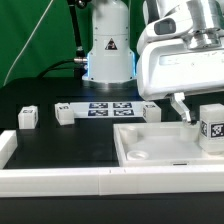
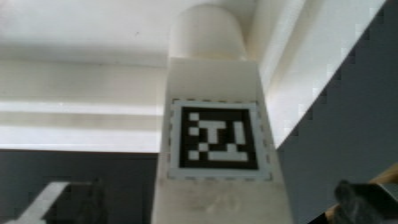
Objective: Assemble one leg
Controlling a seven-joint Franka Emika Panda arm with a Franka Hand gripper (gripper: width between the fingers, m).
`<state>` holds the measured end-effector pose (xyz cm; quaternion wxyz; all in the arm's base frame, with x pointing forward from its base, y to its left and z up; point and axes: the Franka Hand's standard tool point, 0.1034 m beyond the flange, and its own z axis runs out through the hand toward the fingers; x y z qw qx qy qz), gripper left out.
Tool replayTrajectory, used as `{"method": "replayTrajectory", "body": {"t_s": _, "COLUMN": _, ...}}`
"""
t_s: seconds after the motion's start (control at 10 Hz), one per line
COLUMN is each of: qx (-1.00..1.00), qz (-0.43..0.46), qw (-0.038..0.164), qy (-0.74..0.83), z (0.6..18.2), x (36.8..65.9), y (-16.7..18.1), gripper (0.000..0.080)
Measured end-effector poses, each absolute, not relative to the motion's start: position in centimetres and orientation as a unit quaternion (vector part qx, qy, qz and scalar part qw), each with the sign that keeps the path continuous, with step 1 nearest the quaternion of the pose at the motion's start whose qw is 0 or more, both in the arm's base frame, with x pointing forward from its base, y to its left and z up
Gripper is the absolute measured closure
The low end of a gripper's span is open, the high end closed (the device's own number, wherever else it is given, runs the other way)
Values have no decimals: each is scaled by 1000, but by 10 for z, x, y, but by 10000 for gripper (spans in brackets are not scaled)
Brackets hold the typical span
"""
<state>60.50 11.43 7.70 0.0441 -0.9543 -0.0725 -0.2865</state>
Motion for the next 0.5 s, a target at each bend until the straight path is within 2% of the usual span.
{"method": "replayTrajectory", "body": {"t_s": 0.3, "qx": -955, "qz": -285, "qw": 44, "qy": -73, "z": 77, "x": 605, "y": 114, "gripper": 150}}
{"method": "replayTrajectory", "body": {"t_s": 0.5, "qx": -956, "qz": -283, "qw": 44, "qy": -72, "z": 89, "x": 609, "y": 111, "gripper": 150}}
